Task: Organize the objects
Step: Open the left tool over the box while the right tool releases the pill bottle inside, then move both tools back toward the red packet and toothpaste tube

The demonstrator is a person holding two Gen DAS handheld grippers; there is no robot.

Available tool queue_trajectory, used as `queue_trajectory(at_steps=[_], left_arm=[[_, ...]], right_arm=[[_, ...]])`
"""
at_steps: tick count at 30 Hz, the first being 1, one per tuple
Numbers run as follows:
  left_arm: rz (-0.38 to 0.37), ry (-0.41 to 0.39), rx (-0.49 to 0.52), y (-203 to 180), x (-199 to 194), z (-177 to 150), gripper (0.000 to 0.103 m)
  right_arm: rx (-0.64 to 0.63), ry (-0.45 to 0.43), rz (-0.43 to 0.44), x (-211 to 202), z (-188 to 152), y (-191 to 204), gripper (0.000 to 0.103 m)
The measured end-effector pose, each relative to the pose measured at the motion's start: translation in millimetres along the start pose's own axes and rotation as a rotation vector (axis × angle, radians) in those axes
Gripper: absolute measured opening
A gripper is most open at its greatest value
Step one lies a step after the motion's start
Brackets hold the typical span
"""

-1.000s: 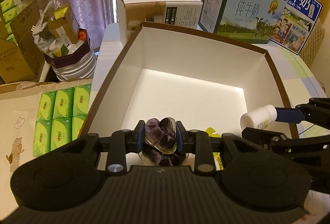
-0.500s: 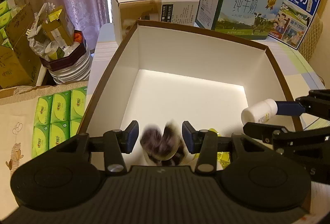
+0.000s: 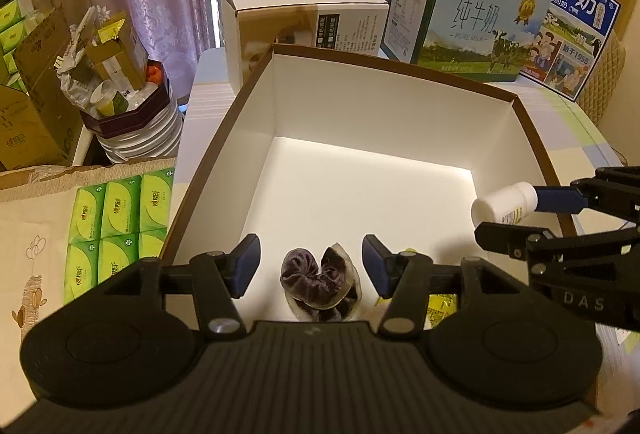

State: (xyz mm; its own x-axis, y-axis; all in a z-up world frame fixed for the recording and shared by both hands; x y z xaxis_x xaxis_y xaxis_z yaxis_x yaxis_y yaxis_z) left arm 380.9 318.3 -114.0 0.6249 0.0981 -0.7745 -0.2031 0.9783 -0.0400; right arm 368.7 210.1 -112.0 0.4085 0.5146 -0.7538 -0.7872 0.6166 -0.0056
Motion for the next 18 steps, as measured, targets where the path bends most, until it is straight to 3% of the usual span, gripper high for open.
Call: queue_trajectory(at_steps=[6, 11, 13, 18], left_arm=[[-0.001, -0.002, -0.005, -0.4, -4.3, -0.7, 0.06], [-0.004, -0.012, -0.013, 0.9, -13.9, -2.0, 0.064], [-0.004, -0.015, -0.018, 1.8, -19.0, -3.3, 0.071], [-0.004, -0.028, -0.03, 2.7, -33.3, -7.5, 0.078]], right_arm=[[-0.015, -0.011, -0.015, -4.6, -0.5, 0.2, 0.054], [0.01, -0.024, 0.026, -18.6, -6.9, 4.5, 0.061], [0.019, -0.026, 0.039, -24.4, -10.0, 7.2, 0.063], [0.037, -0.033, 0.066, -39.3, -16.0, 13.6, 0.066]])
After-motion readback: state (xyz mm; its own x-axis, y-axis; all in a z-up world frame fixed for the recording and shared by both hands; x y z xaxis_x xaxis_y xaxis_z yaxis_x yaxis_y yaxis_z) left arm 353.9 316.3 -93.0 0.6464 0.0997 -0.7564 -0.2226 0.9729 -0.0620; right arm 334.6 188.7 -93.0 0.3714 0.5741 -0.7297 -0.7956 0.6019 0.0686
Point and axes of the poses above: each gripper's, at about its wrist camera, not at the fingertips, and x roughly the way its jaws point, y to its left, z to its top, the point moved 6 cm from there along x, roughly the way its jaws point
